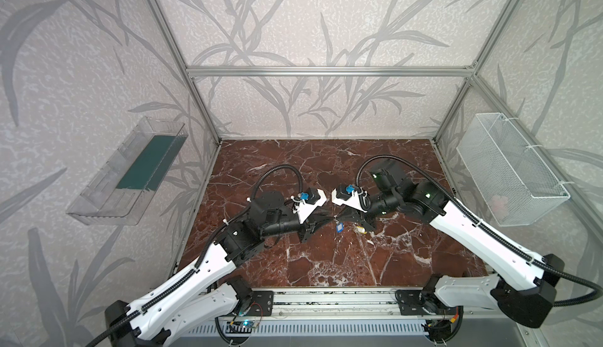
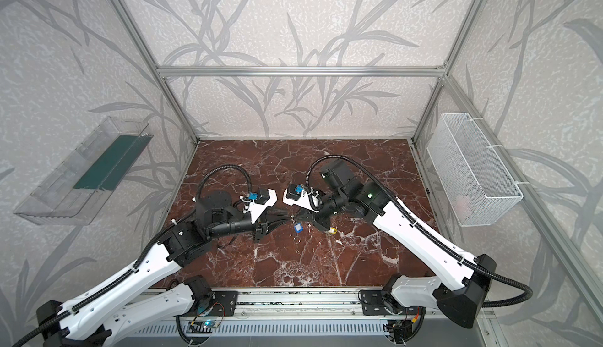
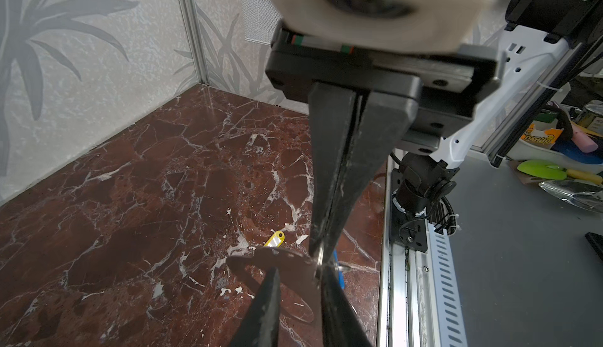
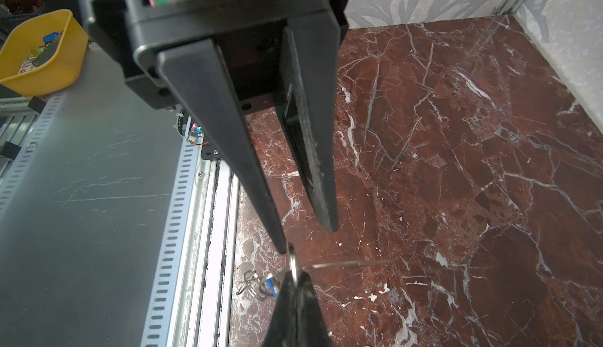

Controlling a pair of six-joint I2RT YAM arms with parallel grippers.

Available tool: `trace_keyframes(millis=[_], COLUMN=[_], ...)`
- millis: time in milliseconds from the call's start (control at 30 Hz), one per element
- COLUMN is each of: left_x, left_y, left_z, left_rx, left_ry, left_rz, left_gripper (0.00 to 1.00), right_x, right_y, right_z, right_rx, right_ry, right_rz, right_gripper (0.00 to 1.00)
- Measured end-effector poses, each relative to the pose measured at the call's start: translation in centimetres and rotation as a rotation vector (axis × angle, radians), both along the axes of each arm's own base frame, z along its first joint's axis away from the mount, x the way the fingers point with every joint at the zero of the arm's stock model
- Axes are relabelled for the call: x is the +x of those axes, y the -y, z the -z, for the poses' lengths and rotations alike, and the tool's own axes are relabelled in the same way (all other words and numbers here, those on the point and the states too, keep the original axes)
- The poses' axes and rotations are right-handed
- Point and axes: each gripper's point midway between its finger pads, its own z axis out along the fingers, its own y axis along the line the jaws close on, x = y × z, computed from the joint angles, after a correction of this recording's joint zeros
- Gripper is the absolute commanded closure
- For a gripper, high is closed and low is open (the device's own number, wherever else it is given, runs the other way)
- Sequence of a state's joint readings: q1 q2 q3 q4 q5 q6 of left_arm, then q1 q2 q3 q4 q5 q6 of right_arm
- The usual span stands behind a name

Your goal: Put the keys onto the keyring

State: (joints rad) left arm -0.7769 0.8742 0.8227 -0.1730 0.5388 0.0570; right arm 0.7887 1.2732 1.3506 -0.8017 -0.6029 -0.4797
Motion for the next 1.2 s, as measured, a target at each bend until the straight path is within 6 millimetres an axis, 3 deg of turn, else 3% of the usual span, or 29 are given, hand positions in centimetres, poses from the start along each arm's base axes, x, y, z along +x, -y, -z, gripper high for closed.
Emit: trace_keyframes(millis=[367,733,800,967,1133,1200], left_x=[-0.4,-0.3,-0.3,-0.5,-0.2,0.3], left_y=[0.5,1.1,1.2,1.3,1.5,1.6], left_z=[-0.8,0.0,-0.1,-0.4,-0.2,0.4], left_rx=[-0.036,-0.024,-0.029,-0.042,-0.066,-0.088], left_ry=[0.013,-0.013,-0.011,-0.009,-0.004,0.003], left_rz=[0.04,0.064,0.066,0.078,0.068,0.044], left_gripper=[0.74,0.76,0.8,1.0,1.0,1.0], right_x=[-0.2,-0.3,-0.4,-0.4,0.1,0.5], right_y=[0.0,0.1,0.2,0.3,0.4,0.6], right_z=[0.1,-0.1,-0.3,-0.3,-0.1,0.4], right_rx=[-0.006,0.003,0.006,0.006,0.02,0.034], right_ry=[0.004,0.009,0.013,0.019,0.037,0.049], right_rz=[-0.01,-0.016,-0.016,-0.011,0.025,0.062], right_gripper=[1.0,1.0,1.0,1.0,1.0,0.89])
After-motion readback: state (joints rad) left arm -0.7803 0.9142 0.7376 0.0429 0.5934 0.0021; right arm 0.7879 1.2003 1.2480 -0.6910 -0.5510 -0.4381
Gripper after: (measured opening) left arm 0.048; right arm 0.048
